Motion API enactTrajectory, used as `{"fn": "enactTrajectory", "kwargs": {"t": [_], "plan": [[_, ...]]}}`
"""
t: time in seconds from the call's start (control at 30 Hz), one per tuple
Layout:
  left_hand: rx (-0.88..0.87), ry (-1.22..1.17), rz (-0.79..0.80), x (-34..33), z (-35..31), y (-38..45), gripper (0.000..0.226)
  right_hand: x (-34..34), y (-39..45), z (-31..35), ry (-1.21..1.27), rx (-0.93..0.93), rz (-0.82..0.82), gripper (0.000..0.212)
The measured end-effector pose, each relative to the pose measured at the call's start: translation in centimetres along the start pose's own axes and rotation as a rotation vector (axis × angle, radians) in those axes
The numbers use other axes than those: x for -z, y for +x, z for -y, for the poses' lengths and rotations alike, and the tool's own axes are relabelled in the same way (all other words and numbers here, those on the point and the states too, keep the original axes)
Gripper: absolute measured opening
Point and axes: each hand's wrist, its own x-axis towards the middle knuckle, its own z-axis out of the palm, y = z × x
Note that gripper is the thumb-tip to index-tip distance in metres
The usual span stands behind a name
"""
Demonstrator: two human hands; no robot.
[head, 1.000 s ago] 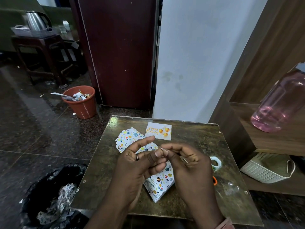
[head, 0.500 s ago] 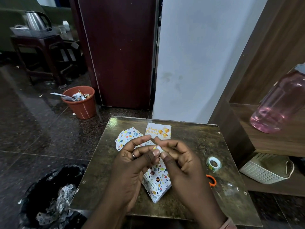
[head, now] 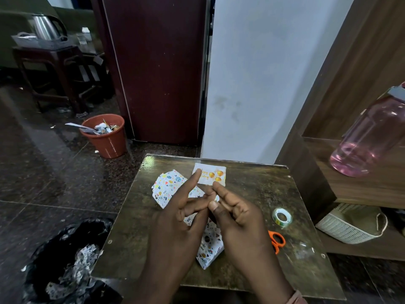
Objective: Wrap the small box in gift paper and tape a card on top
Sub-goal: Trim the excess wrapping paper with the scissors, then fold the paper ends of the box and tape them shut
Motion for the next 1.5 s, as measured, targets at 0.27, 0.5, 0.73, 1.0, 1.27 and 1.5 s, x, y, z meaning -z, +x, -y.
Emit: {"fn": "enactTrajectory", "kwargs": {"t": [0.27, 0.5, 0.73, 1.0, 1.27, 1.5], "plan": [[-0.027, -0.11, 0.103, -0.1, 0.6, 0.0, 0.082, 1.7, 0.9, 0.3, 0.246, -0.039, -0.06, 0.028], [-0.033, -0.214, -0.053, 0.5, 1.6, 0.8, 0.051, 6.4, 3.0, -1.1, 0.21, -0.071, -0.425, 0.022], [0.023, -0.218, -0.128, 1.1, 2.2, 1.6, 0.038, 8.7, 4.5, -1.7, 0.658, -0.136, -0.597, 0.033], [0.016, -0.157, -0.128, 1.0, 2.0, 1.6, 0.036, 8.1, 4.8, -1.7, 0.871, -0.2, -0.571, 0.022], [0.054, -0.198, -0.335, 2.1, 3.6, 2.7, 0.03, 5.7, 2.5, 0.2, 0.032, -0.178, -0.221, 0.013], [0.366, -0.422, -0.243, 3.9, 5.2, 4.2, 0.057, 2.5, -0.4, 2.4, -0.899, -0.159, 0.398, 0.137]]}}
